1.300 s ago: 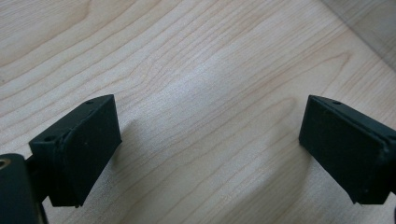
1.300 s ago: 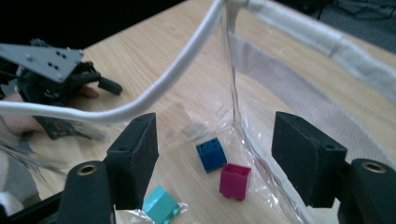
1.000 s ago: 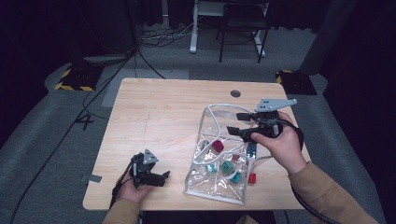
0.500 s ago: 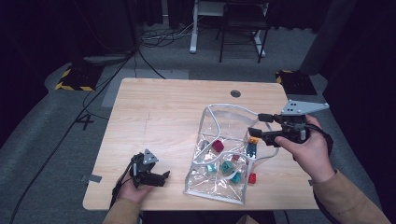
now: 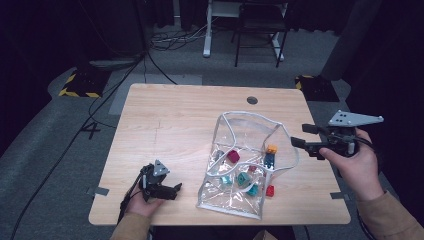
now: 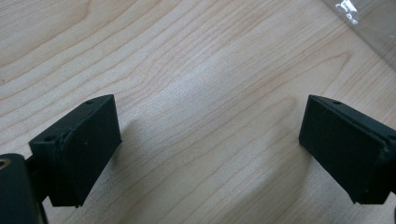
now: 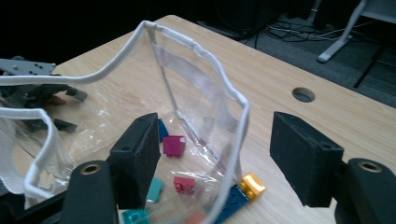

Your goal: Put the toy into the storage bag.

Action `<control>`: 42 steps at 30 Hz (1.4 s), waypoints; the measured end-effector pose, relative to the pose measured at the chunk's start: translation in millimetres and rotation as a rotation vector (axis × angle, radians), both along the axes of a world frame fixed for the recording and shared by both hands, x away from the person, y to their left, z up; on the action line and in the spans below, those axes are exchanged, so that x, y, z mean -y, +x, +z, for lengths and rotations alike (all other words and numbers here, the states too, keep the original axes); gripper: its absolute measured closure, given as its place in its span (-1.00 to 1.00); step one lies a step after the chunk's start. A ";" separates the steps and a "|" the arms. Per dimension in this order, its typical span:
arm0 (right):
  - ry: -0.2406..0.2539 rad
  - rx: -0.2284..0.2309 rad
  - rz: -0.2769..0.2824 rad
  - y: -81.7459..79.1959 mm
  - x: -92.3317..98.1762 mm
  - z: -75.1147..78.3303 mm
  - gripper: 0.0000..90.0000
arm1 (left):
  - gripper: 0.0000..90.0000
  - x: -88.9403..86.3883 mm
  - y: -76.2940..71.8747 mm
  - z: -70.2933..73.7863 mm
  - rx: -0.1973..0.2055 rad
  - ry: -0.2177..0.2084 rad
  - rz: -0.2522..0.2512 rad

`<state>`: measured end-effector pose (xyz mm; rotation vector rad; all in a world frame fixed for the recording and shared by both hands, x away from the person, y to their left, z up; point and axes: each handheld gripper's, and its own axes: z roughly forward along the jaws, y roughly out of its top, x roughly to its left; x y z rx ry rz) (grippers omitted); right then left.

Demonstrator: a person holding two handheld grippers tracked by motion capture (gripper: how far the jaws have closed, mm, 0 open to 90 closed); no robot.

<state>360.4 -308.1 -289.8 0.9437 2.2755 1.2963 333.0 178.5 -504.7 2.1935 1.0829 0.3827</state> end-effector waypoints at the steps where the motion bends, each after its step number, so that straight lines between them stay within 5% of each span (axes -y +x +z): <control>1: 0.001 0.004 -0.008 -0.6 4.1 -0.3 -0.25 | -0.88 0.0 0.0 0.0 0.000 0.000 0.000; 18: -0.037 -0.050 -0.117 -2.1 48.7 -49.1 -0.24 | -0.88 0.0 0.0 0.0 0.000 0.000 0.000; 42: -0.075 -0.184 -0.065 -6.3 24.6 -158.4 -0.25 | -0.88 0.0 0.0 0.0 0.000 0.000 0.000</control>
